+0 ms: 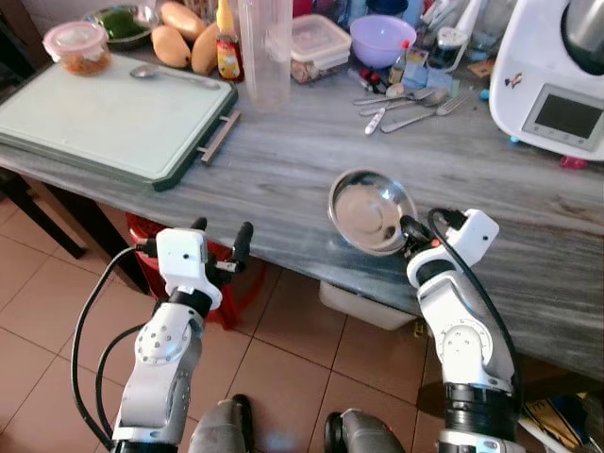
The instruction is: Setting the table
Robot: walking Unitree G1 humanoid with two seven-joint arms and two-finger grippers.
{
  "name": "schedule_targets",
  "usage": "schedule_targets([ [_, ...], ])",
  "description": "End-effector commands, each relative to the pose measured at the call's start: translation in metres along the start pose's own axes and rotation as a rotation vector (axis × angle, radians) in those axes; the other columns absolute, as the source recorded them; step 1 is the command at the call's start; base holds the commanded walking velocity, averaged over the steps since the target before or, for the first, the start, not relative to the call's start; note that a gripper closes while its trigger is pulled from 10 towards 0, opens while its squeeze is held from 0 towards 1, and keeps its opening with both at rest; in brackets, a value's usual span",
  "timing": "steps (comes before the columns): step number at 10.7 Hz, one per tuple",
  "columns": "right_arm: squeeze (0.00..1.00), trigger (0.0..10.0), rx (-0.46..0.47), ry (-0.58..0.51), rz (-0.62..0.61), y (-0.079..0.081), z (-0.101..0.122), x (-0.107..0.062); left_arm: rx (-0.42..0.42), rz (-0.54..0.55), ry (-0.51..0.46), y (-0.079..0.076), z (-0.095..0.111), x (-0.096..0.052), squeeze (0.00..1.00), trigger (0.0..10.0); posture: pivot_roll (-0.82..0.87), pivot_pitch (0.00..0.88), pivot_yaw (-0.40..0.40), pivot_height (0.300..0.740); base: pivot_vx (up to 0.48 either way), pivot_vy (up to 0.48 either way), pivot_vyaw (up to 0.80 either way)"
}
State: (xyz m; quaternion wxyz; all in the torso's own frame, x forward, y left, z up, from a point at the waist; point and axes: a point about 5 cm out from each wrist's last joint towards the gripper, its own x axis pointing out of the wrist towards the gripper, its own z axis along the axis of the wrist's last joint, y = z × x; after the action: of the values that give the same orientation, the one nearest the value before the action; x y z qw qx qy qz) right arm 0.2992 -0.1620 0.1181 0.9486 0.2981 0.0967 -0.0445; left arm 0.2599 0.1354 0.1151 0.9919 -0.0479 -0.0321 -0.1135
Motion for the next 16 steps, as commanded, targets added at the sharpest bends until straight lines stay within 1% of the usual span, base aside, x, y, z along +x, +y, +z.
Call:
schedule_targets([
  [1,1.0,10.0,-0.006,0.035,-0.026,-0.006,-0.005,-0.002,-0.004,-0.011,-0.001,-0.002,0.002,-0.002,0.0,10.0,-0.01,0.175,0.0,0.74,0.0,0.0,0.0],
  [3,1.0,10.0,-0.041,0.013,-0.01,-0.003,-0.001,-0.004,-0.007,-0.011,0.002,-0.002,0.001,-0.002,0.0,10.0,-0.02,0.174,-0.004,0.74,0.0,0.0,0.0],
  [5,1.0,10.0,-0.106,-0.042,0.04,0.005,0.009,-0.005,-0.011,-0.012,0.001,-0.003,0.001,-0.001,0.0,10.0,-0.02,0.173,-0.006,0.74,0.0,0.0,0.0],
  [7,1.0,10.0,-0.131,-0.057,0.071,0.01,0.013,-0.006,-0.012,-0.012,0.001,-0.003,0.001,0.0,0.0,10.0,-0.02,0.169,-0.008,0.74,0.0,0.0,0.0],
  [8,1.0,10.0,-0.171,-0.076,0.088,0.011,0.014,-0.008,-0.014,-0.01,0.0,-0.004,0.0,0.001,0.0,10.0,-0.03,0.164,-0.01,0.74,0.0,0.0,0.0],
  [9,1.0,10.0,-0.269,-0.147,0.12,0.014,0.021,-0.011,-0.015,0.015,0.008,-0.002,-0.001,0.0,0.0,10.0,-0.03,0.158,-0.011,0.74,0.0,0.0,0.0],
  [10,1.0,10.0,-0.442,-0.225,0.13,0.014,0.027,-0.017,-0.007,0.047,0.025,0.001,-0.004,-0.001,0.0,10.0,-0.03,0.147,-0.01,0.74,0.0,0.0,0.0],
  [11,1.0,10.0,-0.594,-0.308,0.14,0.016,0.031,-0.024,-0.015,0.102,0.039,0.006,-0.007,-0.004,0.0,10.0,-0.03,0.139,-0.007,0.74,0.0,0.0,0.0],
  [12,1.0,10.0,-0.621,-0.323,0.131,0.014,0.028,-0.026,-0.019,0.157,0.035,0.01,-0.008,-0.005,0.0,10.0,-0.03,0.127,-0.003,0.74,0.0,0.0,0.0],
  [13,1.0,10.0,-0.635,-0.328,0.12,0.01,0.025,-0.028,-0.032,0.193,0.042,0.015,-0.012,-0.008,0.0,10.0,-0.02,0.092,0.009,0.74,0.0,0.0,0.0],
  [14,1.0,10.0,-0.664,-0.344,0.113,0.004,0.022,-0.027,-0.025,0.213,0.05,0.016,-0.019,-0.008,0.0,10.0,-0.02,0.037,0.0,0.74,0.0,0.0,0.0],
  [15,0.13,10.0,-0.712,-0.365,0.107,0.003,0.024,-0.024,-0.026,0.231,0.041,0.017,-0.019,-0.002,0.0,10.0,-0.01,0.01,-0.005,0.74,0.0,0.0,0.0],
  [16,0.0,10.0,-0.719,-0.362,0.097,0.002,0.023,-0.019,-0.012,0.257,0.043,0.019,-0.02,0.002,0.0,10.0,-0.01,0.0,-0.006,0.74,0.0,0.0,0.0],
])
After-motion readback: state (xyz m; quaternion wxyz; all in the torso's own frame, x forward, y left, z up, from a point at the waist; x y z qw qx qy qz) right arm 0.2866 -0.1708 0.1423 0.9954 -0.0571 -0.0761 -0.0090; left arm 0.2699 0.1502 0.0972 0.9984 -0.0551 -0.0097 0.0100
